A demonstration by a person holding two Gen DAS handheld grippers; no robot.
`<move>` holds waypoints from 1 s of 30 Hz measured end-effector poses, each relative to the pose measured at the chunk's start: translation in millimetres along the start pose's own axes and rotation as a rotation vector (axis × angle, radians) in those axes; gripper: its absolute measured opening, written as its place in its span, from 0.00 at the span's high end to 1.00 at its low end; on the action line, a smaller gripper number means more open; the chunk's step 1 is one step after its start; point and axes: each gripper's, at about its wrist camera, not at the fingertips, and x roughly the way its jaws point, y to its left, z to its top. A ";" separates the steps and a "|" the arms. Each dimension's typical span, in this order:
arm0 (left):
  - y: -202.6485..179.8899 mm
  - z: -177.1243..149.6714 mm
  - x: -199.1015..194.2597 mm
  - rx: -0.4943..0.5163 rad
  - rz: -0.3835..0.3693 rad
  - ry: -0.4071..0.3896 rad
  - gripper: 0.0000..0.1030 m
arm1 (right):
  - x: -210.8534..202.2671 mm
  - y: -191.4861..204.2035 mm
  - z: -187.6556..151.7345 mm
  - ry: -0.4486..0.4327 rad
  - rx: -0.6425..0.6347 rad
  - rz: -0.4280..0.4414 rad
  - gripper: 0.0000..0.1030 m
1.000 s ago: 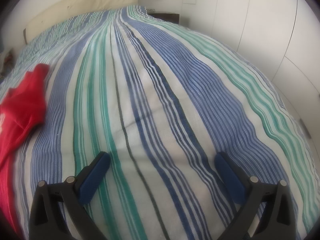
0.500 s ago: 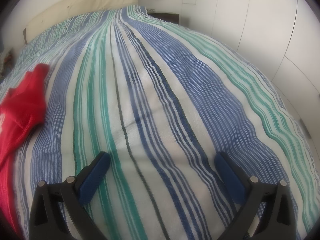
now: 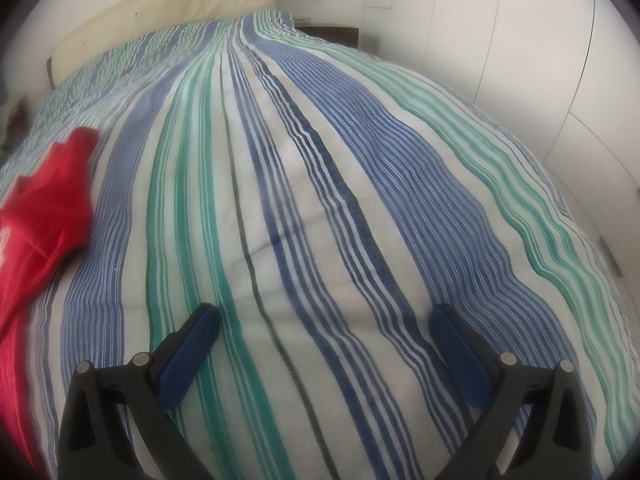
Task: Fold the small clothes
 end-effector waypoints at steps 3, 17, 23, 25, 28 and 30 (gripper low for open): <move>18.4 -7.9 -9.9 -0.082 -0.065 -0.020 0.98 | 0.0 0.0 0.0 0.000 0.000 0.000 0.00; 357.3 -171.9 -161.8 -0.937 0.344 -0.295 0.98 | 0.1 0.2 -0.1 0.000 0.000 0.000 0.00; 395.9 -231.0 -135.0 -1.069 0.520 -0.192 0.99 | 0.0 0.1 -0.1 0.000 0.000 0.000 0.00; 404.5 -238.4 -131.1 -1.083 0.551 -0.177 0.99 | -0.1 0.0 -0.2 0.000 0.000 0.000 0.00; 411.2 -237.6 -123.2 -1.060 0.590 -0.134 0.99 | -0.1 -0.1 -0.2 0.000 0.000 0.000 0.00; 414.1 -241.7 -114.7 -1.067 0.600 -0.099 0.99 | -0.4 -0.4 -0.3 0.000 0.000 0.000 0.00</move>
